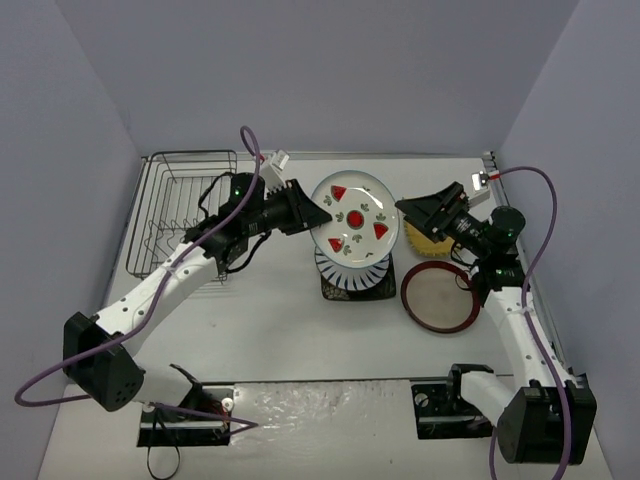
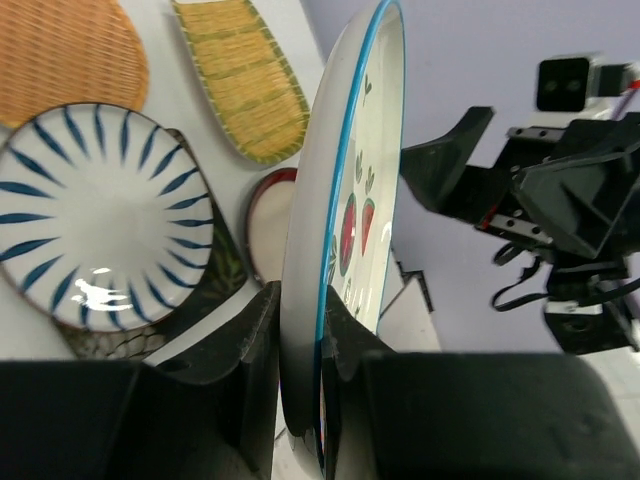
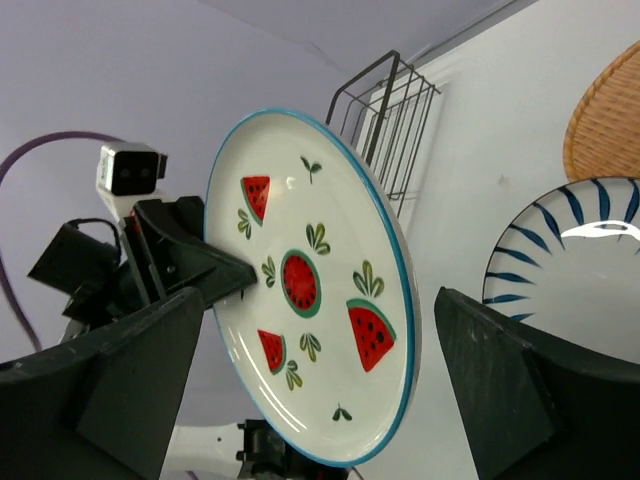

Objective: Load the plates into the dish rack

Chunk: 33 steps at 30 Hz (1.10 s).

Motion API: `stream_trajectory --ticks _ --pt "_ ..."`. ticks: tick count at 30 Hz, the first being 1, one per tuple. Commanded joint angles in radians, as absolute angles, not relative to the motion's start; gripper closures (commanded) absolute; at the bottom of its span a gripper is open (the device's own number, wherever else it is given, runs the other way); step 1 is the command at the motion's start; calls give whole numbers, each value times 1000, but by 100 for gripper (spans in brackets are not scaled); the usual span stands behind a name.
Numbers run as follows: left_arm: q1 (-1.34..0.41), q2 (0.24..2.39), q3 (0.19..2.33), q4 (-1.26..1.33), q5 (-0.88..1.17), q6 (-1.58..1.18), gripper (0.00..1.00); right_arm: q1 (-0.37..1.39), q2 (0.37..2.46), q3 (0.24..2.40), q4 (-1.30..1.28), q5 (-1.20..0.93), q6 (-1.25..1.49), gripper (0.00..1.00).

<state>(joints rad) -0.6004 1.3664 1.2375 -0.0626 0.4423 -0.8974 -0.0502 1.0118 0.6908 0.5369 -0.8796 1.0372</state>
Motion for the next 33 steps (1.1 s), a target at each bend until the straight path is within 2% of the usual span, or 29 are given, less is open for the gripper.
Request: stream_trajectory --ticks 1,3,8,12,17,26,33 --pt "-552 1233 1458 -149 379 -700 100 -37 997 828 338 -841 786 0" --pt "-521 1211 1522 -267 276 -565 100 -29 1001 860 238 -790 723 0" --pt "-437 1157 1632 -549 11 -258 100 -3 1026 902 189 -771 675 0" --pt "-309 1128 1634 -584 -91 -95 100 61 1061 942 134 -737 616 0" --pt "-135 1138 1604 -522 -62 87 100 136 1106 952 129 -734 592 0" --pt "172 1258 1548 -334 162 232 100 233 1159 953 126 -720 547 0" --pt "264 1345 1550 -252 207 299 100 258 1171 939 123 -732 530 0"
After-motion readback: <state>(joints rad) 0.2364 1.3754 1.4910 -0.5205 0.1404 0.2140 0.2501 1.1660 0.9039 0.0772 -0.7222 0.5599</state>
